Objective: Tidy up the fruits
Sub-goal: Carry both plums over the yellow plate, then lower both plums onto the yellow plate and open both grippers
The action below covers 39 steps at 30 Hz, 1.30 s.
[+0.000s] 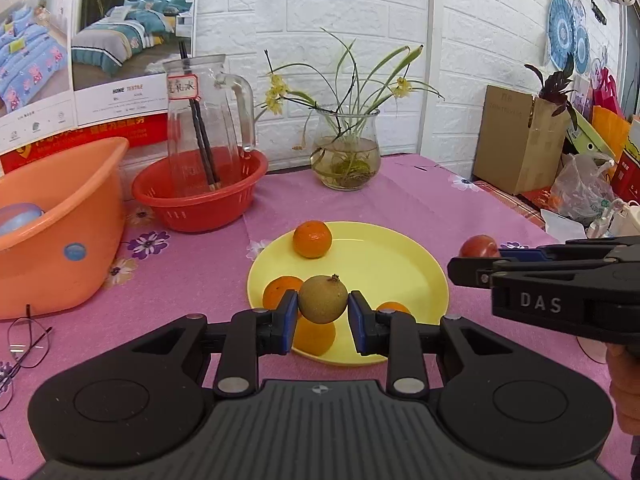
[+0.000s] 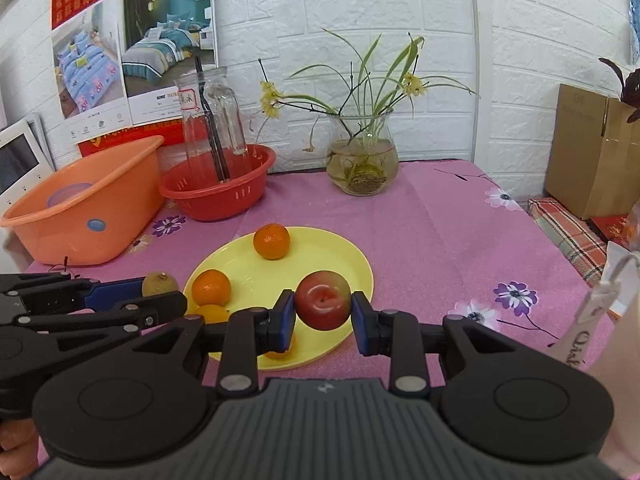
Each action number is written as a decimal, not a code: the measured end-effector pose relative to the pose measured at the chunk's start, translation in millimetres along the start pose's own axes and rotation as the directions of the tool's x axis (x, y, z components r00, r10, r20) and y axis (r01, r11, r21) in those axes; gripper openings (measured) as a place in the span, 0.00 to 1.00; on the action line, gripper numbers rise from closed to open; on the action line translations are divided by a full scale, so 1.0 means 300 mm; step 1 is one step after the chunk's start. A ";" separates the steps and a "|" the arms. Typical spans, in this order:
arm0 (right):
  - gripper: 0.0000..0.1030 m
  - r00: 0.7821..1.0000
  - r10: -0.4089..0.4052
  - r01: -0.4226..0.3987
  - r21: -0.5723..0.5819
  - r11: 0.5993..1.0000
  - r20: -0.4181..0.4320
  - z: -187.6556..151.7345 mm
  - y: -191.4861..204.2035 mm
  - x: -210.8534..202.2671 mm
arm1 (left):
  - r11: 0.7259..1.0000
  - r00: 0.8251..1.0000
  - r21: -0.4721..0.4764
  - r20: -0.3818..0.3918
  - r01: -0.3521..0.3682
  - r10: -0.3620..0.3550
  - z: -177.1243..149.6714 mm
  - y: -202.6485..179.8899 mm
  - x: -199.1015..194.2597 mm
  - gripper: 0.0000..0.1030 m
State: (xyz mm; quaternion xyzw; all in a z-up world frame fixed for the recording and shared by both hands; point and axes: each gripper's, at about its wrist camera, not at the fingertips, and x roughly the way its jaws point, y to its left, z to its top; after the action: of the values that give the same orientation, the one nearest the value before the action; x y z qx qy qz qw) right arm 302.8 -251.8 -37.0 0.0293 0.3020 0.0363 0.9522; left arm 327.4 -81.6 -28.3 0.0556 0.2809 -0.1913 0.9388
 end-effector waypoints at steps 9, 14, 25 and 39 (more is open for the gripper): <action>0.71 1.000 -0.008 0.009 0.011 1.000 -0.022 0.010 -0.013 0.097 | 1.000 1.000 -0.012 -0.011 0.002 -0.002 0.039 0.017 0.102 0.25; 0.71 0.999 -0.008 0.008 0.009 1.000 -0.031 0.015 -0.011 0.142 | 0.999 1.000 -0.031 -0.021 0.006 -0.007 0.068 0.024 0.166 0.25; 0.71 0.999 -0.013 0.013 -0.009 1.000 -0.045 0.011 -0.003 0.221 | 0.999 0.997 -0.042 -0.068 -0.023 0.020 0.076 0.036 0.291 0.25; 0.71 0.999 -0.007 0.007 -0.005 1.000 -0.046 0.008 -0.012 0.245 | 0.998 0.996 -0.048 -0.081 -0.036 0.032 0.076 0.035 0.333 0.25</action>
State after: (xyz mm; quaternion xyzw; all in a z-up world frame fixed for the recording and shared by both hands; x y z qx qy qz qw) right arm 364.3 -248.9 -77.6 0.0252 0.3240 0.0344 0.9451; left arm 419.9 -109.4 -64.0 0.0447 0.3218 -0.1661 0.9310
